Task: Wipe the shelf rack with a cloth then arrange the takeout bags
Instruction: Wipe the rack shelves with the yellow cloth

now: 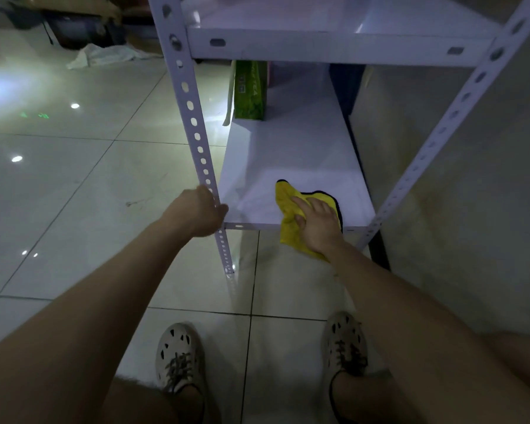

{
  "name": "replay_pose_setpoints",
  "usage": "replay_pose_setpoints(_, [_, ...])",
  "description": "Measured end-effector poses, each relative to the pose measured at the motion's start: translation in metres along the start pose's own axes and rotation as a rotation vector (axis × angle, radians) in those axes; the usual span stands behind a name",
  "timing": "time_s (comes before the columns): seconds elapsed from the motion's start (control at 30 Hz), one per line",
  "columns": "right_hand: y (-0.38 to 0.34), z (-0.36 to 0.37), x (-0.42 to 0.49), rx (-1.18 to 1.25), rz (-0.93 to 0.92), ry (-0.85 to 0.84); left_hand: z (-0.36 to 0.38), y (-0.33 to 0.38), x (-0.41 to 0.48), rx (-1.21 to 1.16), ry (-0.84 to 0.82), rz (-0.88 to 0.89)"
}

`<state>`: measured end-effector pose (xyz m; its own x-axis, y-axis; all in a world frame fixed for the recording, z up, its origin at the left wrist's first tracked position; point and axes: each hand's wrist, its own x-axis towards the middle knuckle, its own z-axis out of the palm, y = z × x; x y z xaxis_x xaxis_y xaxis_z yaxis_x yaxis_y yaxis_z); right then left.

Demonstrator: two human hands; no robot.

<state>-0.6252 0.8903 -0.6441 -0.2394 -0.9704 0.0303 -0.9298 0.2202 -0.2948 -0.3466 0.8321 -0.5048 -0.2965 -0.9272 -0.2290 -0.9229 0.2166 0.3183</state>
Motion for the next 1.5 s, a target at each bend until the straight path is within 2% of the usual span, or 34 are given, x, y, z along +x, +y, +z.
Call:
replay_pose_setpoints(0.1, [-0.002,-0.01,-0.008,0.041,0.008,-0.03,0.011,0.013,-0.007,0.121,-0.3,0.071])
replay_pose_setpoints(0.2, [-0.005,-0.04,-0.012,0.196,0.027,-0.104,0.01,0.031,-0.013,0.074,-0.364,0.141])
replay_pose_setpoints(0.3, [-0.019,-0.094,-0.011,0.443,0.079,-0.06,0.005,0.047,-0.017,-0.155,-0.373,0.132])
replay_pose_setpoints(0.47, [-0.049,-0.169,-0.015,0.888,0.303,-0.007,-0.003,0.063,-0.037,-0.65,-0.547,0.142])
replay_pose_setpoints(0.57, [-0.058,-0.174,-0.035,1.167,0.483,-0.043,-0.002,0.07,-0.043,-0.962,-0.461,0.095])
replay_pose_setpoints(0.67, [-0.061,-0.169,-0.039,1.354,0.537,-0.093,0.003,0.072,-0.043,-1.09,-0.261,-0.002])
replay_pose_setpoints(0.8, [-0.063,-0.167,-0.045,1.374,0.5,-0.118,0.001,0.065,-0.039,-1.011,0.084,-0.038])
replay_pose_setpoints(0.87, [-0.062,-0.163,-0.051,1.397,0.526,-0.218,-0.003,0.062,-0.039,-0.95,0.159,-0.026])
replay_pose_setpoints(0.97, [-0.059,-0.16,-0.052,1.43,0.536,-0.341,-0.008,0.061,-0.039,-0.971,0.203,-0.048])
replay_pose_setpoints(1.17, [-0.038,-0.16,-0.043,1.394,0.518,-0.315,-0.02,0.061,-0.034,-1.085,0.226,-0.141])
replay_pose_setpoints(1.33, [-0.03,-0.16,-0.038,1.325,0.536,-0.249,-0.029,0.063,-0.039,-1.214,0.155,-0.041])
replay_pose_setpoints(1.5, [-0.03,-0.164,-0.039,1.436,0.617,-0.422,-0.034,0.058,-0.043,-1.29,0.086,0.085])
